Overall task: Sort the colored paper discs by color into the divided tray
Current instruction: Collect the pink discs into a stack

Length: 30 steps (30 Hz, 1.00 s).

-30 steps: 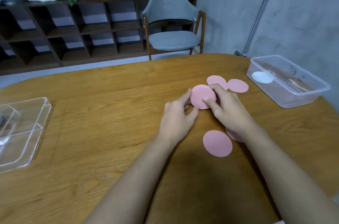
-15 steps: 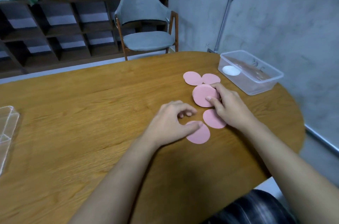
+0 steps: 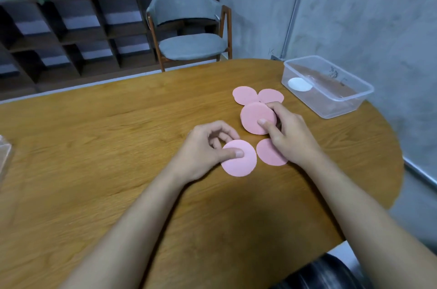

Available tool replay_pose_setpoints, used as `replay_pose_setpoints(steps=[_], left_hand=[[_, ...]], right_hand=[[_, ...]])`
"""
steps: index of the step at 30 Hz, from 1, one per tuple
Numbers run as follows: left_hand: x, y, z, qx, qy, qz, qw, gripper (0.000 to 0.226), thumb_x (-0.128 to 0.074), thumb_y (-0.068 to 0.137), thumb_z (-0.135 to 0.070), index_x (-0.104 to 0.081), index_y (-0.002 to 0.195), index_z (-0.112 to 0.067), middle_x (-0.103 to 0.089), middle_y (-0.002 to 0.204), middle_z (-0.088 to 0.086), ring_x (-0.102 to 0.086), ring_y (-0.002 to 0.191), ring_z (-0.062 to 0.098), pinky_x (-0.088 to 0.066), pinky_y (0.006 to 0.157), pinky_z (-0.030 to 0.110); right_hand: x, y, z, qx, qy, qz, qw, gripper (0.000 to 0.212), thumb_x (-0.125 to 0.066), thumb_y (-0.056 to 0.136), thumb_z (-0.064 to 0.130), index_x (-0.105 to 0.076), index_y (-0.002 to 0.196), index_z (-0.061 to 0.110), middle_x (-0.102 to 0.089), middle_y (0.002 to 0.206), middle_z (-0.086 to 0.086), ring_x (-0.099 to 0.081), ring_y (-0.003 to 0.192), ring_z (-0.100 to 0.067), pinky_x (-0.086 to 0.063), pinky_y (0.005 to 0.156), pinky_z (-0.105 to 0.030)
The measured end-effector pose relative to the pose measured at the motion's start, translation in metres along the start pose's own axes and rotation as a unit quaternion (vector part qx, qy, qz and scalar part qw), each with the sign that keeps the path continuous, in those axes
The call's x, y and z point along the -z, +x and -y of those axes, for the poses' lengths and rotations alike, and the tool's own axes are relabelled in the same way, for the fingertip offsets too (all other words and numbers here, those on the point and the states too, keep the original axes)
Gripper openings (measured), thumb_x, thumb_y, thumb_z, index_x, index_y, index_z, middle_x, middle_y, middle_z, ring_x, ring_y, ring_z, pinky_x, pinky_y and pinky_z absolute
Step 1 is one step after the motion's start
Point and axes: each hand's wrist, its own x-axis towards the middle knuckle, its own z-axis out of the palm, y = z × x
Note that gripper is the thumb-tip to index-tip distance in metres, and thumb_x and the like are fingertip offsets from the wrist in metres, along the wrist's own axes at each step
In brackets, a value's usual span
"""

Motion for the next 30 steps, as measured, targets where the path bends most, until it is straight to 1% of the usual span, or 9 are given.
replay_pose_setpoints(steps=[4,8,15,18,20,23,26,27,30], left_hand=[[-0.002,0.003,0.003,0.000,-0.040,-0.066,0.997,0.021,-0.084,0.085,-0.011,-0.073,0.099,-0.023,-0.071,0.079,-0.005,-0.058,0.056,0.015,-0.048,0.059,0.027],[-0.008,0.006,0.002,-0.002,0.006,-0.135,0.991,0.016,-0.081,0.089,-0.016,-0.073,0.101,-0.023,-0.072,0.077,-0.004,-0.072,0.060,0.018,-0.057,0.064,0.033],[-0.009,0.008,-0.001,-0.014,0.081,-0.191,0.978,0.035,-0.081,0.089,-0.024,-0.075,0.123,-0.022,-0.074,0.070,-0.007,-0.071,0.062,0.004,-0.050,0.075,0.012],[-0.009,0.011,-0.001,-0.016,0.106,-0.207,0.972,0.039,-0.082,0.087,-0.028,-0.076,0.124,-0.020,-0.074,0.086,-0.008,-0.071,0.068,0.006,-0.050,0.078,0.011],[-0.008,0.012,-0.002,-0.010,0.103,-0.199,0.975,0.042,-0.083,0.087,-0.030,-0.074,0.127,-0.020,-0.072,0.091,-0.007,-0.070,0.069,0.006,-0.050,0.077,0.011],[-0.010,0.012,-0.003,-0.003,0.115,-0.176,0.978,0.044,-0.081,0.088,-0.032,-0.072,0.130,-0.024,-0.076,0.081,0.000,-0.065,0.069,0.006,-0.053,0.075,0.017],[-0.014,0.010,-0.006,-0.015,0.124,-0.182,0.975,0.043,-0.080,0.089,-0.030,-0.071,0.131,-0.023,-0.077,0.080,0.000,-0.064,0.076,0.013,-0.052,0.074,0.017],[-0.015,0.009,-0.007,-0.019,0.129,-0.185,0.974,0.043,-0.080,0.090,-0.028,-0.071,0.131,-0.021,-0.076,0.080,-0.001,-0.063,0.077,0.013,-0.050,0.074,0.015],[-0.019,0.009,-0.009,-0.031,0.147,-0.191,0.970,0.042,-0.079,0.091,-0.025,-0.071,0.131,-0.017,-0.074,0.079,-0.003,-0.063,0.077,0.013,-0.049,0.074,0.013]], right_hand=[[-0.002,0.000,0.002,-0.001,0.009,-0.001,1.000,0.018,-0.061,0.101,0.023,-0.063,0.118,0.019,-0.062,0.078,0.012,-0.057,0.072,-0.002,-0.039,0.064,-0.011],[-0.002,-0.002,0.006,0.022,0.036,0.016,0.999,0.017,-0.063,0.100,0.020,-0.065,0.117,0.023,-0.064,0.077,0.011,-0.056,0.070,-0.007,-0.038,0.064,-0.014],[-0.001,-0.002,0.008,0.045,0.057,0.065,0.995,0.025,-0.059,0.103,0.019,-0.065,0.125,0.030,-0.072,0.096,0.006,-0.063,0.086,-0.017,-0.049,0.080,-0.031],[0.000,-0.002,0.010,0.046,0.042,0.085,0.994,0.028,-0.055,0.105,0.020,-0.063,0.128,0.034,-0.072,0.102,0.005,-0.064,0.095,-0.018,-0.049,0.088,-0.034],[0.000,-0.002,0.012,0.048,0.034,0.089,0.994,0.030,-0.052,0.106,0.019,-0.062,0.131,0.032,-0.072,0.105,0.008,-0.064,0.099,-0.013,-0.049,0.091,-0.032],[-0.001,-0.003,0.016,0.043,0.043,0.101,0.993,0.036,-0.048,0.107,0.016,-0.059,0.137,0.033,-0.069,0.110,0.020,-0.061,0.107,-0.003,-0.046,0.094,-0.023],[-0.003,-0.003,0.017,0.008,0.060,0.112,0.992,0.047,-0.043,0.107,0.015,-0.052,0.149,0.033,-0.059,0.100,0.037,-0.055,0.102,0.008,-0.036,0.090,-0.010],[-0.004,-0.004,0.017,-0.004,0.067,0.113,0.991,0.051,-0.042,0.105,0.016,-0.047,0.153,0.032,-0.056,0.103,0.037,-0.053,0.103,0.010,-0.034,0.093,-0.009],[-0.006,-0.005,0.019,-0.004,0.048,0.120,0.992,0.059,-0.042,0.104,0.023,-0.031,0.161,0.030,-0.051,0.137,0.023,-0.044,0.126,0.007,-0.031,0.112,-0.021]])
